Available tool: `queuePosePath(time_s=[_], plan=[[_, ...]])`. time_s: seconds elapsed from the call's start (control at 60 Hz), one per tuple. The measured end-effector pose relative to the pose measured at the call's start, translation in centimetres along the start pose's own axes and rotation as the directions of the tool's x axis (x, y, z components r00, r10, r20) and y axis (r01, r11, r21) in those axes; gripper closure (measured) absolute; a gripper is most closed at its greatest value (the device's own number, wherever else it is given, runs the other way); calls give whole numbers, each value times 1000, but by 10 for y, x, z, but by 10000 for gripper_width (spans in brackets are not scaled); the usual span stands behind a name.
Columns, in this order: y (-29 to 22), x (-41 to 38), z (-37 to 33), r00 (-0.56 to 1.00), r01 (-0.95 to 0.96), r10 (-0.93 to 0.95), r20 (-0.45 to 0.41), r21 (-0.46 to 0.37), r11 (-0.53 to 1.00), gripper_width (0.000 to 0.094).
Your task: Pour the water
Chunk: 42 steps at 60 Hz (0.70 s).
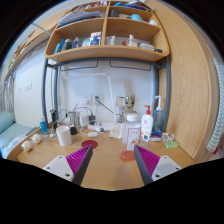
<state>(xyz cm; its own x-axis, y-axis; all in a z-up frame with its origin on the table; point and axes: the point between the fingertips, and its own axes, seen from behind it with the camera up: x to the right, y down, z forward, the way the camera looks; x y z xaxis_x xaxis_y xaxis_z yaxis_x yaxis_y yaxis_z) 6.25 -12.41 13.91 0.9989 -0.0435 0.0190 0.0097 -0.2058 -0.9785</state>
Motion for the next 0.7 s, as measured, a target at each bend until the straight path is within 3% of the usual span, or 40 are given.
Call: queuePosePath(time_s=[0.317,0.7], plan=[[28,49,68,999,-31,30,-18,-47,998,78],[19,70,147,1000,19,-19,-11,0,1000,77]])
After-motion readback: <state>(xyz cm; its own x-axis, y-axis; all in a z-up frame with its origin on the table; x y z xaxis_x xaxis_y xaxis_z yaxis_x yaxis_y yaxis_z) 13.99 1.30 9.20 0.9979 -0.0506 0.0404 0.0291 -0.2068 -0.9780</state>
